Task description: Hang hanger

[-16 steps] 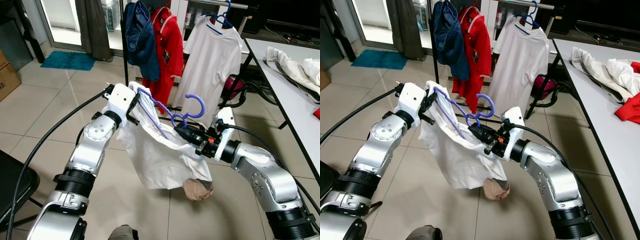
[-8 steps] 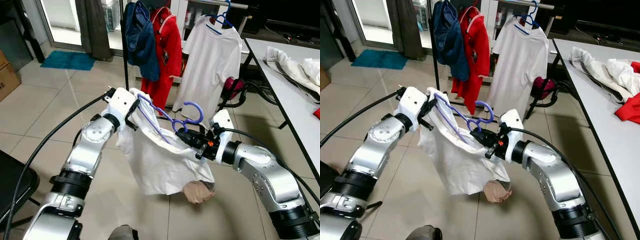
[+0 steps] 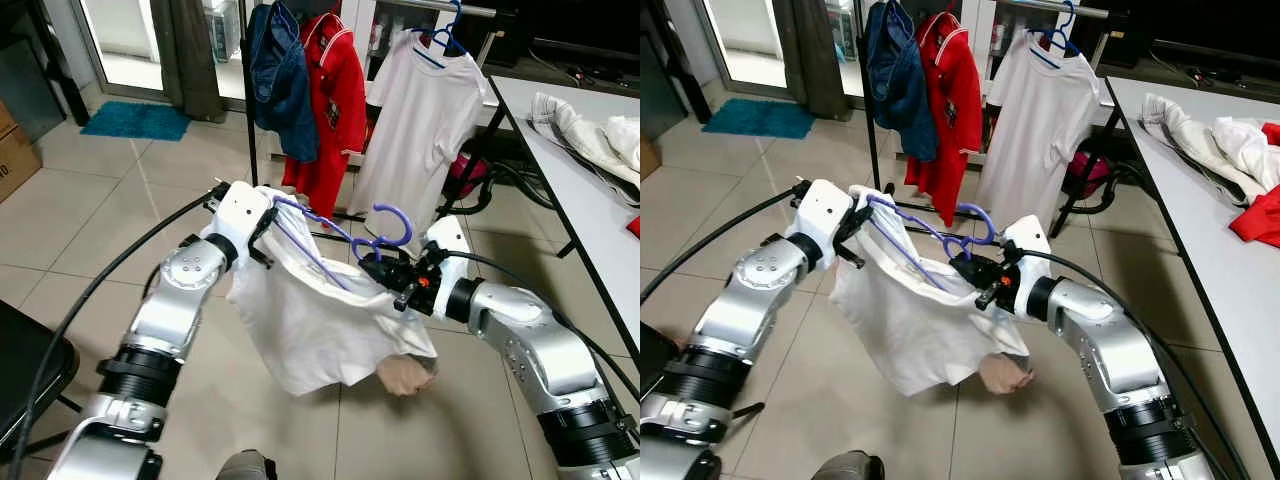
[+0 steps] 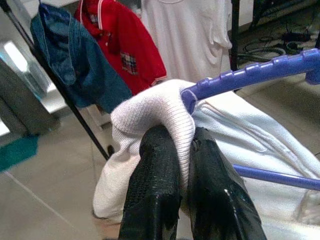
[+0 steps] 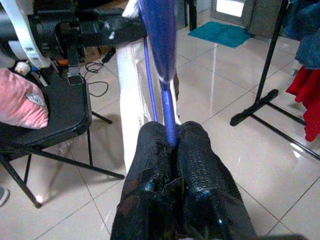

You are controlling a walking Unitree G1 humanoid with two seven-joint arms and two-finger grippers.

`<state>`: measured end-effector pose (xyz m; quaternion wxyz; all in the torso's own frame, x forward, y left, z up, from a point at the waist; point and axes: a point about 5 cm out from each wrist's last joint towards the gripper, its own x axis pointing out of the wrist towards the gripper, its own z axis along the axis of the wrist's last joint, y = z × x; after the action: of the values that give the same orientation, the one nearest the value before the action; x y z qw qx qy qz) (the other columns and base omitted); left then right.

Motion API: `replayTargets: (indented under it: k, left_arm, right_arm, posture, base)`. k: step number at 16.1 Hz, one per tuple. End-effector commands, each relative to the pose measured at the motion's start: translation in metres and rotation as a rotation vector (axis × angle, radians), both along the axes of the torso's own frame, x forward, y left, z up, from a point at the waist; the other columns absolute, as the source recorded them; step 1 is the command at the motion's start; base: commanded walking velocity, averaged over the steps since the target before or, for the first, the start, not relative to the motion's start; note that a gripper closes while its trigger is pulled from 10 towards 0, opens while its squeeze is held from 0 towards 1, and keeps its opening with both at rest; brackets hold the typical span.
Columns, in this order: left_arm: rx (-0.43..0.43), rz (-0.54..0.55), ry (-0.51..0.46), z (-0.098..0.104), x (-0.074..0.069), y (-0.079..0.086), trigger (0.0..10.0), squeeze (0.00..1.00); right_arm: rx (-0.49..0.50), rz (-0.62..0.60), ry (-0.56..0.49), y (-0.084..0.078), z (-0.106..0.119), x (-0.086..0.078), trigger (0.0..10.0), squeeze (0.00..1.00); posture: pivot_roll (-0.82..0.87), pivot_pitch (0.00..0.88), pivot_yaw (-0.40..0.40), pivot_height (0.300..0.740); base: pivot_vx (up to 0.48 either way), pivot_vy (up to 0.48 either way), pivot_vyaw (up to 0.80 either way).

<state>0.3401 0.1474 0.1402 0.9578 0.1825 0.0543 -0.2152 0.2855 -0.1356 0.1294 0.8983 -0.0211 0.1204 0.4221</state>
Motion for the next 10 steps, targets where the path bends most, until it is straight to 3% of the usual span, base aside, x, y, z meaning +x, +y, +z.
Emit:
replayTargets:
  k: [1, 2, 3, 4, 5, 6, 10]
  left_arm:
    - [-0.048, -0.022, -0.014, 0.0056, -0.0013, -0.006, 10.0, 0.0]
    - [-0.064, -0.025, -0.033, 0.0061, -0.0014, -0.0078, 10.0, 0.8]
    - [-0.08, -0.015, -0.05, 0.0064, -0.0009, -0.0088, 10.0, 1.0]
    - [-0.074, 0.02, -0.074, 0.0071, 0.0004, -0.0081, 10.0, 1.0]
    - [-0.079, 0.032, -0.094, 0.0089, 0.0011, -0.0089, 10.0, 0.45]
    - [-0.074, 0.019, -0.109, 0.0106, 0.0009, -0.0104, 10.0, 0.0]
    - [-0.059, 0.025, -0.117, 0.009, 0.0009, -0.0103, 10.0, 0.0]
  right_arm:
    - [0.018, -0.032, -0.015, -0.0066, 0.0062, 0.0022, 10.0, 0.0]
    - [0.031, -0.025, -0.016, -0.0054, 0.0074, 0.0017, 10.0, 0.0]
    - [0.044, -0.019, -0.017, -0.004, 0.0086, 0.001, 10.0, 0.0]
    - [0.054, -0.011, -0.018, -0.0021, 0.0094, 0.0003, 10.0, 0.0]
    - [0.057, -0.008, -0.018, -0.0012, 0.0096, 0.0, 10.0, 0.0]
    - [0.06, -0.006, -0.016, -0.0007, 0.0097, -0.0001, 10.0, 0.0]
    - [0.062, 0.002, -0.014, -0.0005, 0.0096, -0.0007, 10.0, 0.0]
  posture:
    - [0.05, 0.0, -0.048, 0.74]
    - [0.05, 0.0, -0.048, 0.74]
    - [0.05, 0.0, -0.048, 0.74]
    - [0.05, 0.0, -0.048, 0.74]
    - [0.05, 0.0, -0.048, 0.74]
    - [0.05, 0.0, -0.048, 0.74]
    - [0.05, 0.0, -0.047, 0.74]
  base:
    - [0.0, 0.0, 0.0]
    - [0.0, 0.0, 0.0]
    - [0.0, 0.0, 0.0]
    - [0.0, 0.0, 0.0]
    - [0.0, 0.0, 0.0]
    - [0.0, 0.0, 0.0]
    - [0.0, 0.0, 0.0]
